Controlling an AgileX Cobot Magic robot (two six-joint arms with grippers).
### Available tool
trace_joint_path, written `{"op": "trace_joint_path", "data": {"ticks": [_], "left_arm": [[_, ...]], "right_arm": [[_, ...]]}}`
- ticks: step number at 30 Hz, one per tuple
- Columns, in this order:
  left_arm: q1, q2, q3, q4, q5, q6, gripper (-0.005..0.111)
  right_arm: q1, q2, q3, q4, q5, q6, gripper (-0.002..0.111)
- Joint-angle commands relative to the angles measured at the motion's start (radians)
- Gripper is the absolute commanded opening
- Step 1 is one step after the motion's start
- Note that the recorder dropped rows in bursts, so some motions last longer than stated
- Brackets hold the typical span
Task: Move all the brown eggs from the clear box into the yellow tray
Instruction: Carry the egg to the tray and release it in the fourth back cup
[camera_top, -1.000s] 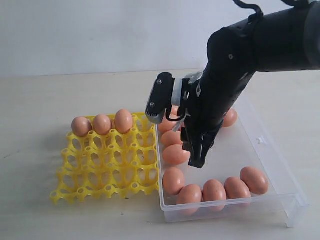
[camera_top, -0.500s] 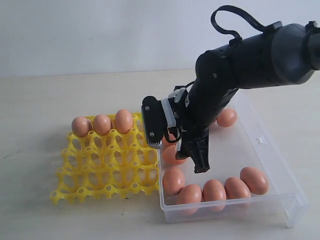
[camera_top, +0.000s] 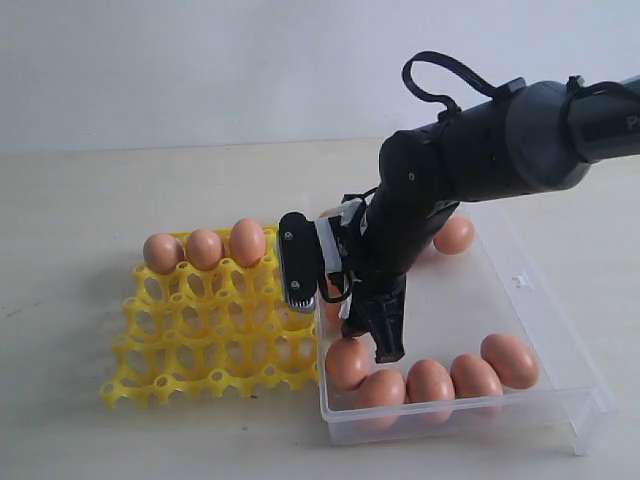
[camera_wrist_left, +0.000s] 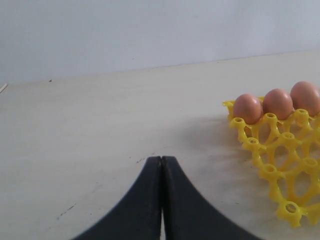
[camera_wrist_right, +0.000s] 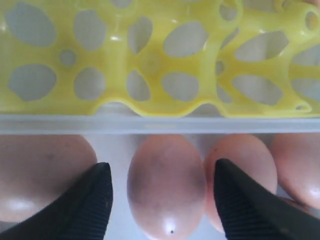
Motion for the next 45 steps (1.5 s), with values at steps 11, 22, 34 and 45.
{"op": "trace_joint_path", "data": {"ticks": [11,22,34,45], "left_arm": [[-0.006,0.003,-0.005,-0.005,-0.004,-0.004,0.0],[-0.006,0.003,-0.005,-0.005,-0.004,-0.006,0.0],[-0.006,0.003,-0.005,-0.005,-0.004,-0.006,0.0],[-0.006,0.003,-0.005,-0.005,-0.004,-0.006,0.0]], "right_arm": [[0.014,0.042,0.0,0.007,-0.026,0.047,0.0],[-0.018,-0.214,0.041,0.002,-0.329,0.685,0.0],[-0.016,-0.051,0.102,-0.227,-0.903,1.459,0.0],[-0.016,0.124,0.1,-0.396,-1.14,1.768,0.0]]}}
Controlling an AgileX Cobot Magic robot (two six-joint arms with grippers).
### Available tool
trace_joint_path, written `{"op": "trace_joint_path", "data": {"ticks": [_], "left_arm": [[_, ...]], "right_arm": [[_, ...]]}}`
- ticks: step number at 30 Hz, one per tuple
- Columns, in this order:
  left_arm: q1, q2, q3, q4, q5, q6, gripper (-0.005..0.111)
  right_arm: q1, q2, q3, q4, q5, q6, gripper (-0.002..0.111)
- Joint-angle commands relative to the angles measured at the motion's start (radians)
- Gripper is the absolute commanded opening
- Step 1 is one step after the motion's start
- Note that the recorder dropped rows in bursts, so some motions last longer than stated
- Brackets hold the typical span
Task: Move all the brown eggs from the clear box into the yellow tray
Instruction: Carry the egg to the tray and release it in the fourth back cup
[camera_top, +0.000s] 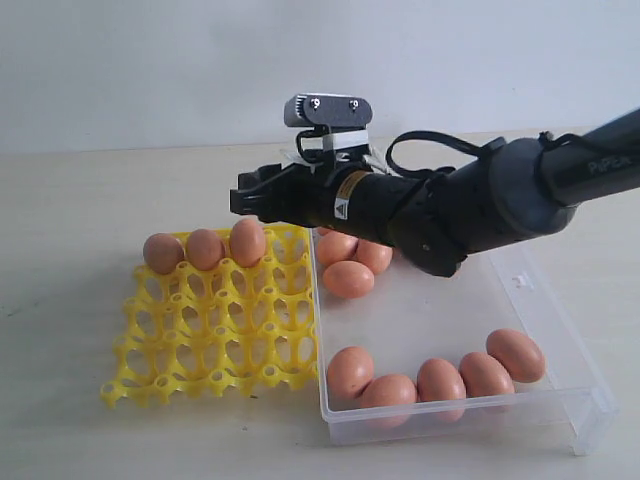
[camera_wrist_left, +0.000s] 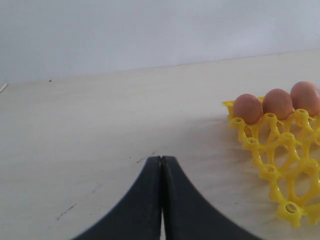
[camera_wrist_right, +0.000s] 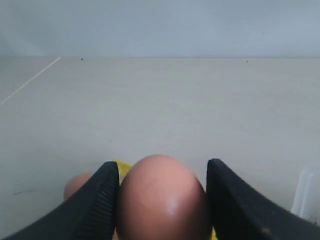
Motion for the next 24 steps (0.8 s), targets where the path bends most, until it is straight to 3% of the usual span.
{"op": "trace_joint_path", "data": {"ticks": [1,24], "left_arm": [[-0.006,0.003,-0.005,-0.005,-0.004,-0.004,0.0],[-0.006,0.003,-0.005,-0.005,-0.004,-0.004,0.0]], "right_arm": [[-0.002,0.05,0.002,-0.019,-0.061,0.021,0.0],[-0.039,0.125,0.002,0.044,-0.127,-0.244,0.0]]}}
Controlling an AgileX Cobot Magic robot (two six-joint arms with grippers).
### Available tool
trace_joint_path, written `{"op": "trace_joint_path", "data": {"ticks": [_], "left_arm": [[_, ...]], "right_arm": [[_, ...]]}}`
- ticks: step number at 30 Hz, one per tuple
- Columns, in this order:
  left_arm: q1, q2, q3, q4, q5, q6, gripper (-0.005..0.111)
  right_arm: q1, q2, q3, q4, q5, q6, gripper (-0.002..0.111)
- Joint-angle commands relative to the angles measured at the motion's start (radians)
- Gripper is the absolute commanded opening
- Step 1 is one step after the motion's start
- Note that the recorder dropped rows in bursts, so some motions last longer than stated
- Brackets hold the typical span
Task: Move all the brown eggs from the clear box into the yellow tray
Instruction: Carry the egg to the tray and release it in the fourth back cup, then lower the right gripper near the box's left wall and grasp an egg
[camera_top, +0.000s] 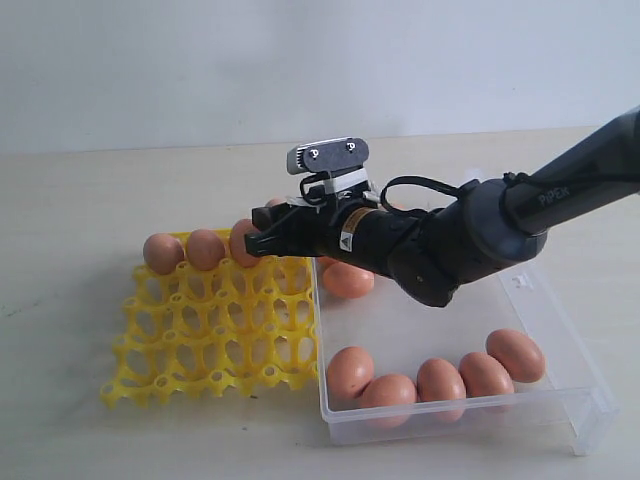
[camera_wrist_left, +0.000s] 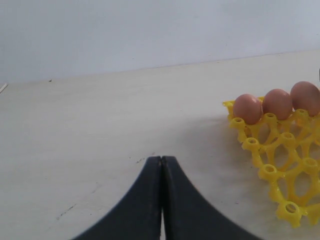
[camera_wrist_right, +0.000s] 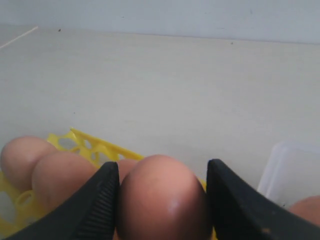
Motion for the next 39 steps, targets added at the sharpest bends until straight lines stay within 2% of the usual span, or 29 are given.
{"op": "trace_joint_path", "data": {"ticks": [1,4,7,11,13,17,21,24,27,31,35,39], "left_arm": [[-0.006,0.003,-0.005,-0.005,-0.004,-0.004,0.0],[-0.006,0.003,-0.005,-0.005,-0.004,-0.005,0.0],[-0.006,0.003,-0.005,-0.005,-0.004,-0.005,0.0],[-0.006,0.003,-0.005,-0.005,-0.004,-0.005,0.0],[-0.006,0.003,-0.005,-0.005,-0.004,-0.005,0.0],[-0.006,0.003,-0.005,-0.005,-0.004,-0.005,0.0],[-0.006,0.003,-0.005,-0.005,-0.004,-0.005,0.0],[-0.006,0.003,-0.005,-0.005,-0.004,-0.005,0.0],[-0.006,0.003,-0.005,-0.005,-0.004,-0.005,0.0],[-0.006,0.003,-0.005,-0.005,-0.004,-0.005,0.0],[-0.006,0.003,-0.005,-0.005,-0.004,-0.003,0.0],[-0.006,0.003,-0.005,-0.005,-0.004,-0.006,0.0]], "right_arm": [[-0.014,0.001,0.002,0.008,-0.027,-0.079,0.0],[-0.016,0.001,0.002,0.008,-0.025,-0.067,0.003],[-0.016,0.001,0.002,-0.016,-0.023,0.008,0.016],[-0.016,0.001,0.002,-0.043,-0.019,0.039,0.049],[-0.016,0.001,0.002,-0.043,-0.009,0.039,0.06],[-0.016,-0.002,0.002,-0.043,0.037,0.054,0.066],[-0.016,-0.057,0.002,-0.045,0.116,0.062,0.064],[-0.016,-0.175,0.002,-0.063,0.284,0.062,0.058],[-0.018,-0.335,0.002,-0.128,0.548,-0.053,0.038],[0.001,-0.504,0.002,-0.243,0.903,-0.296,0.002],[0.014,-0.534,0.012,-0.224,1.118,-0.493,0.0],[0.019,-0.516,0.079,-0.06,1.074,-0.775,0.005]]}}
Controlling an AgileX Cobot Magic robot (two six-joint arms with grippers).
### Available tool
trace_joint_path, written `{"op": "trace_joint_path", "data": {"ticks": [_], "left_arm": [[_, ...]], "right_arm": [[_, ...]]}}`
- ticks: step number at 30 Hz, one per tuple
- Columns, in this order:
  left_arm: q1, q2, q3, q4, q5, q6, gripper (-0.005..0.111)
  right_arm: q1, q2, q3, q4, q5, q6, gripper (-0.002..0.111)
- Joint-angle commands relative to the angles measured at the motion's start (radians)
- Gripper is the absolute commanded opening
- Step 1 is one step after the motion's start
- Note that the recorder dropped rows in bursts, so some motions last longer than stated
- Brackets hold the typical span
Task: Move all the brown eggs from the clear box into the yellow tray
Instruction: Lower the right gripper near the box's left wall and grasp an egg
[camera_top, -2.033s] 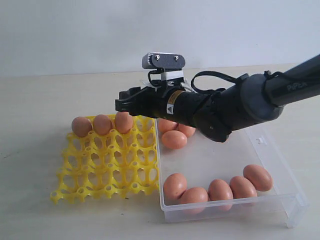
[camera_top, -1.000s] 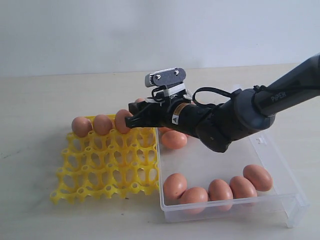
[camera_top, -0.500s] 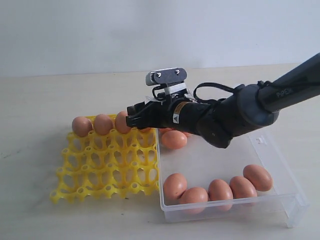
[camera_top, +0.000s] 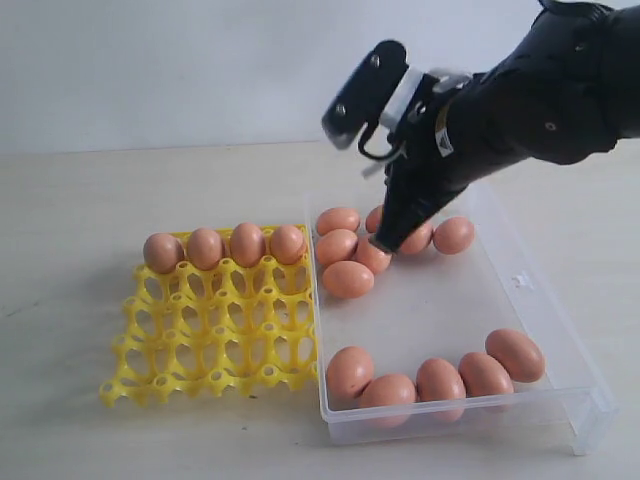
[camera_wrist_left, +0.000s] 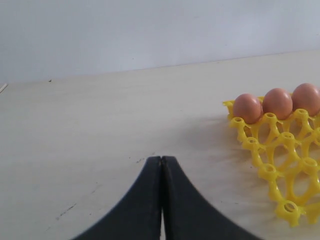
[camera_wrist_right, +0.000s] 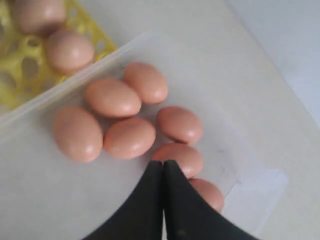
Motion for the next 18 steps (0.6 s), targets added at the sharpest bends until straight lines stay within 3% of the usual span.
{"op": "trace_joint_path", "data": {"ticks": [1,4,5,7,10,18], "left_arm": [[-0.006,0.003,-0.005,-0.005,-0.004,-0.006,0.0],[-0.006,0.003,-0.005,-0.005,-0.004,-0.006,0.0],[-0.006,0.003,-0.005,-0.005,-0.004,-0.006,0.0],[-0.006,0.003,-0.005,-0.005,-0.004,-0.006,0.0],[-0.006,0.003,-0.005,-0.005,-0.004,-0.006,0.0],[-0.006,0.003,-0.005,-0.005,-0.004,-0.006,0.0]], "right_arm": [[0.014,0.022,0.07,0.167,0.006,-0.317,0.008],[0.03,0.038,0.098,0.254,-0.014,-0.423,0.026],[0.041,0.045,0.109,0.284,-0.058,-0.503,0.041],[0.051,0.065,0.112,0.303,-0.128,-0.546,0.057],[0.051,0.111,0.11,0.306,-0.202,-0.548,0.059],[0.062,0.26,-0.01,0.311,-0.174,-0.547,0.059]]}}
